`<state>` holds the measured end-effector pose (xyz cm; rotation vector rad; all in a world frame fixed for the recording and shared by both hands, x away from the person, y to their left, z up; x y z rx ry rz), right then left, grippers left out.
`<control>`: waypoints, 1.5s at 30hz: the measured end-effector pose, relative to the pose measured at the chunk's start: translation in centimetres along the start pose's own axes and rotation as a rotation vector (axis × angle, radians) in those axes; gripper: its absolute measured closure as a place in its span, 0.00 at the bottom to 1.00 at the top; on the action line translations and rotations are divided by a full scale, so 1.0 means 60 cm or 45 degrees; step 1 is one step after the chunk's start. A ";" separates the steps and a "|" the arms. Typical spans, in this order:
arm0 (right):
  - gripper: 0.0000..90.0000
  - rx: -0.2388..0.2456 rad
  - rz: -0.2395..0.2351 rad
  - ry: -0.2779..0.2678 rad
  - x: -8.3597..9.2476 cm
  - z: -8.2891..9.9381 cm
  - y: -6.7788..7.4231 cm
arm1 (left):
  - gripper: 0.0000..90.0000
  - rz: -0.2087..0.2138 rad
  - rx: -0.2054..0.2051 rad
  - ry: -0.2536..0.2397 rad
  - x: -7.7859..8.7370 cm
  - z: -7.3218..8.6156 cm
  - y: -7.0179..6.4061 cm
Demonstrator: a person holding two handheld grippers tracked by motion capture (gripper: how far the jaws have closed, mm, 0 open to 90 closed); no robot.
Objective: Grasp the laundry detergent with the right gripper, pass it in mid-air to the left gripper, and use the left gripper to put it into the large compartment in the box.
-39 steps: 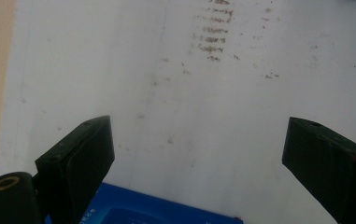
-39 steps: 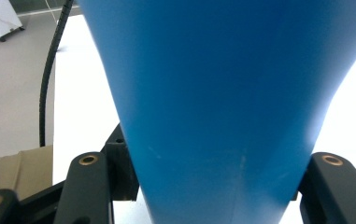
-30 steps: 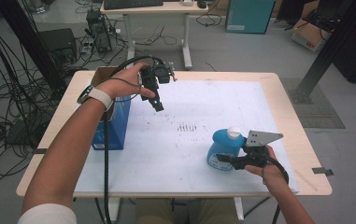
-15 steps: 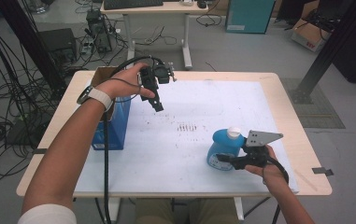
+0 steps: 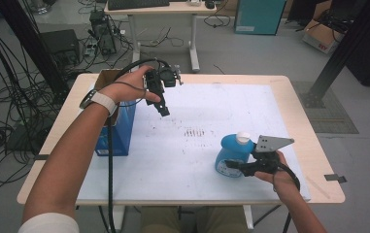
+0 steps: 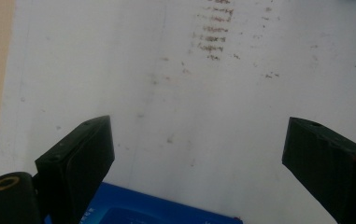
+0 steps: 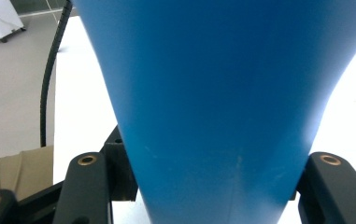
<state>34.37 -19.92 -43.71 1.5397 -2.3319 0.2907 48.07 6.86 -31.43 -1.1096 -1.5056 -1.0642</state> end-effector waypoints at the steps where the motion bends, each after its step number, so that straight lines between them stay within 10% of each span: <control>1: 0.46 0.000 0.000 0.000 0.000 0.000 0.000 | 0.11 0.000 0.000 0.000 0.000 0.000 0.000; 45: 0.47 -0.025 -0.007 0.014 0.000 -0.002 -0.002 | 0.10 -0.013 -0.004 0.013 0.021 0.007 -0.022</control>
Point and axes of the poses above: each handheld gripper's, and its own axes: x roughly backward along the jaws, z roughly out of its underside, y roughly to its left, the point moved 6 cm from there along -x, roughly forward along the jaws, and after that the axes turned 1 degree about -x, right-handed, at the moved point
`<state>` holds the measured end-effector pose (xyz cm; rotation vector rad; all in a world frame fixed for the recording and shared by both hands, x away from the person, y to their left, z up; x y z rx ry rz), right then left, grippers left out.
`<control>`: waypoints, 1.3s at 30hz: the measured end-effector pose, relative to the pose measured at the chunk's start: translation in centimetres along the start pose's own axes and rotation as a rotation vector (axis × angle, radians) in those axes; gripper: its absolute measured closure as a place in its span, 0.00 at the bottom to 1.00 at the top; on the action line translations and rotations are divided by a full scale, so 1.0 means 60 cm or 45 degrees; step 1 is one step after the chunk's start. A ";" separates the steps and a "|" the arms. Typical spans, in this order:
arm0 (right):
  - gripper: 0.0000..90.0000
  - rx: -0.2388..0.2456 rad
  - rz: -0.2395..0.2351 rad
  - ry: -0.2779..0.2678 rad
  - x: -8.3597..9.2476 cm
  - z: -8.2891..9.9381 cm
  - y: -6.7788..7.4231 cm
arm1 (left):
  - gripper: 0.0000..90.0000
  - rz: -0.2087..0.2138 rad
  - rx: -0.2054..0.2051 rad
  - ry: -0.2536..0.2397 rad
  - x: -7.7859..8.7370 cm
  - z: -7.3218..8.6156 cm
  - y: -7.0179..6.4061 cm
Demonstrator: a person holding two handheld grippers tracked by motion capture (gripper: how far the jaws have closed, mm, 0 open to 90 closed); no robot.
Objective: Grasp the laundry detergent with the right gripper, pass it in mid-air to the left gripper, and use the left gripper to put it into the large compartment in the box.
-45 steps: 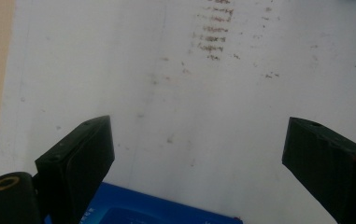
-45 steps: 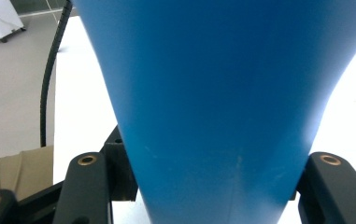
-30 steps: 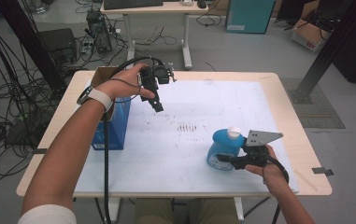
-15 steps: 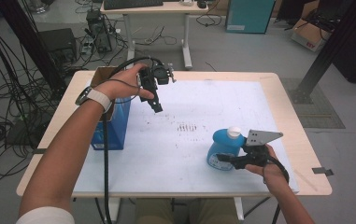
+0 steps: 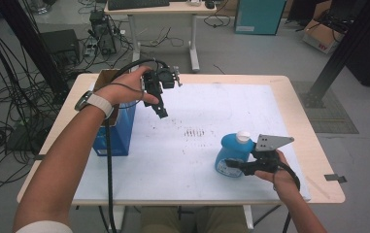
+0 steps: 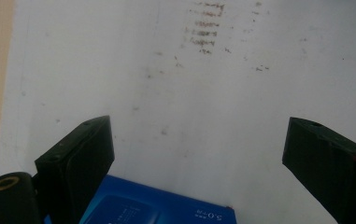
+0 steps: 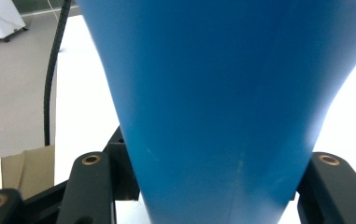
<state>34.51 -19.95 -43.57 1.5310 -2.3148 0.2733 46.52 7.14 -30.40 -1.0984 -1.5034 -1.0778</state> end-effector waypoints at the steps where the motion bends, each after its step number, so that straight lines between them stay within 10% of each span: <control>1: 0.48 -0.039 0.003 0.008 0.001 0.000 0.000 | 0.10 0.003 0.022 -0.015 0.000 -0.001 -0.003; 16: 0.47 -0.070 -0.038 0.025 0.014 -0.028 -0.012 | 0.08 0.036 -0.012 -0.086 0.050 -0.024 -0.042; 24: 0.47 -0.144 -0.165 0.087 0.033 -0.073 -0.007 | 0.06 0.066 -0.039 -0.132 0.089 -0.045 -0.070; 39: 0.47 -0.064 -0.260 0.114 0.039 -0.131 0.001 | 0.05 0.073 -0.095 -0.189 0.128 -0.072 -0.120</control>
Point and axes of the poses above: each handheld gripper's, and its own axes: x roughly backward along the jaws, z roughly out of its underside, y roughly to its left, the point moved 6 cm from there along -x, roughly forward along the jaws, and after that the axes turned 1 degree about -x, right-handed, at the moved point
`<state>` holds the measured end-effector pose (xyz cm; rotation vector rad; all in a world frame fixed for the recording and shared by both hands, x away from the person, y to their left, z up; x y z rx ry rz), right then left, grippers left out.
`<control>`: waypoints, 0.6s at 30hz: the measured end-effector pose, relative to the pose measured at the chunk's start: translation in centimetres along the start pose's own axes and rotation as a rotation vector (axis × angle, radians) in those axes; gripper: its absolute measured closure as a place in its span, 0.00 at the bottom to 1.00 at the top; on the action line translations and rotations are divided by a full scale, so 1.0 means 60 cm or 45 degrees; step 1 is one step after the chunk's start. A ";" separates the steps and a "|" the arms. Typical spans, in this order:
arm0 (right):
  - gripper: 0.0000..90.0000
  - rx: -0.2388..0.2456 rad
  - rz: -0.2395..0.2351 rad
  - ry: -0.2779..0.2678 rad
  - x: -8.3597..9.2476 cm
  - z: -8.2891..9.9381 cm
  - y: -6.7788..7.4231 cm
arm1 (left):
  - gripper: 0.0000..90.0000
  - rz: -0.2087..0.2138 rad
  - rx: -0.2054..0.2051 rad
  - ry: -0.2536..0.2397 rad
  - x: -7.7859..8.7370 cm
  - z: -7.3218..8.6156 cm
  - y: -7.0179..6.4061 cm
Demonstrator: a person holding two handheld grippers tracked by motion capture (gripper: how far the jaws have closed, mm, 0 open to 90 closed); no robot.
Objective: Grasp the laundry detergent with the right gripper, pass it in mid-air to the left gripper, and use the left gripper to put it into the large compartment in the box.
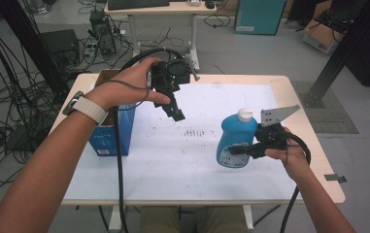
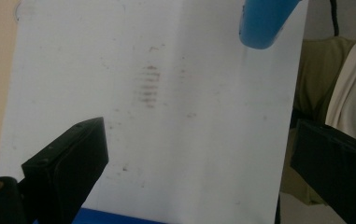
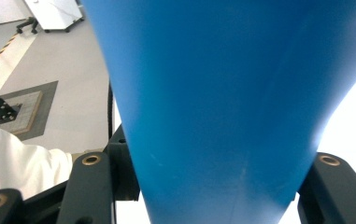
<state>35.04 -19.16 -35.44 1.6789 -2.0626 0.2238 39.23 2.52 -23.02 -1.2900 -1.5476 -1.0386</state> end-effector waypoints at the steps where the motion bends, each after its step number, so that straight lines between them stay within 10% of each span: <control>1: 0.47 0.008 -0.005 0.004 0.000 -0.003 0.000 | 0.05 0.000 0.000 0.000 0.000 0.000 0.000; 18: 0.47 0.083 -0.051 0.038 -0.007 -0.039 0.005 | 0.05 0.055 -0.074 -0.001 0.017 -0.029 -0.043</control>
Point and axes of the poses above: each handheld gripper's, and its own axes: x roughly backward along the jaws, z roughly out of its underside, y roughly to its left, the point moved 6 cm from there along -x, roughly forward along the jaws, and after that the axes turned 1 degree about -x, right-handed, at the moved point
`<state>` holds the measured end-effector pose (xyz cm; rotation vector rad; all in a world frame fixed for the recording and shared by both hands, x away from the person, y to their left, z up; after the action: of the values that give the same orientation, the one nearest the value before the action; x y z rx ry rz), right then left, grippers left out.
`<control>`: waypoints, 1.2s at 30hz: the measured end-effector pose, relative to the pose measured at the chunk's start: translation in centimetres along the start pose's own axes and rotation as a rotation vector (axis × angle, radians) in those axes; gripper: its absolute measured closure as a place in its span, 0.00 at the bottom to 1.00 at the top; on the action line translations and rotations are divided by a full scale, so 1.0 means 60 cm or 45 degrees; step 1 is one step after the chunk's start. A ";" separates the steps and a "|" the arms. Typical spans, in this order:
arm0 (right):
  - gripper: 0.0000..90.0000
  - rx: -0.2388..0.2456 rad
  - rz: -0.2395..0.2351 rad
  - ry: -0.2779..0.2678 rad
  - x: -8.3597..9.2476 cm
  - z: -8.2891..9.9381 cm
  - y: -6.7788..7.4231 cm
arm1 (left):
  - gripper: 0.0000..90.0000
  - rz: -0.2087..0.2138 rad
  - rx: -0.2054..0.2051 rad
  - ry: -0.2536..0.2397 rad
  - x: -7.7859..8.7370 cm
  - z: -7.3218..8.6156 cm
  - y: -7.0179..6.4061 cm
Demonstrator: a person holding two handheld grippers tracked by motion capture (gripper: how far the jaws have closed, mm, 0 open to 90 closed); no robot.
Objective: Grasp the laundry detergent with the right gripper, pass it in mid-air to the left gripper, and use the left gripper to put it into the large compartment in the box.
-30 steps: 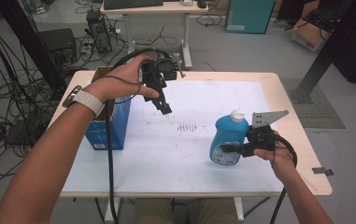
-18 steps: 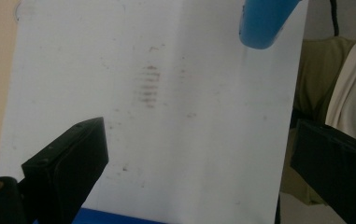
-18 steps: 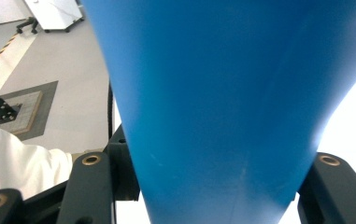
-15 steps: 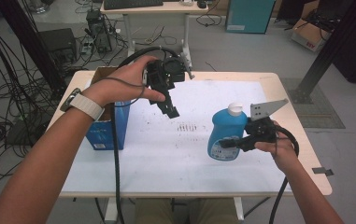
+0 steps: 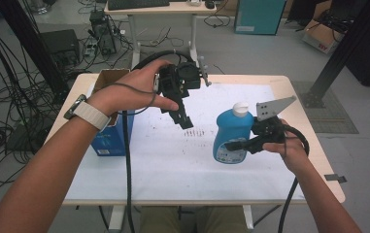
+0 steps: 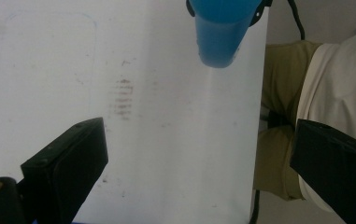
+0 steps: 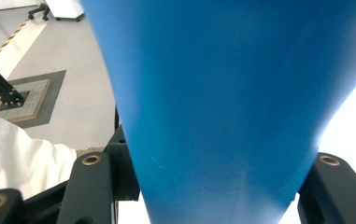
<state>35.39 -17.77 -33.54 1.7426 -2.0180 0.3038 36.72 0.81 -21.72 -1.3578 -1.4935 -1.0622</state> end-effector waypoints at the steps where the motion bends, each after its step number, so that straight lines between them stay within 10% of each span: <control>1: 0.48 0.008 -0.002 0.006 -0.002 -0.003 0.000 | 0.05 0.000 -0.006 -0.001 0.001 -0.001 -0.002; 36: 0.48 0.142 -0.072 0.059 -0.064 -0.040 0.006 | 0.05 0.049 -0.036 -0.006 -0.008 -0.024 -0.023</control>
<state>35.89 -13.26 -33.25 1.8388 -1.9487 0.4419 35.44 -0.79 -21.84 -1.4038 -1.4557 -1.0601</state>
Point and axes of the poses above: each handheld gripper's, and its own axes: x roughly backward along the jaws, z roughly out of its underside, y roughly to its left, the point moved 6 cm from there along -x, roughly forward along the jaws, and after that the axes turned 1 degree about -x, right-handed, at the moved point
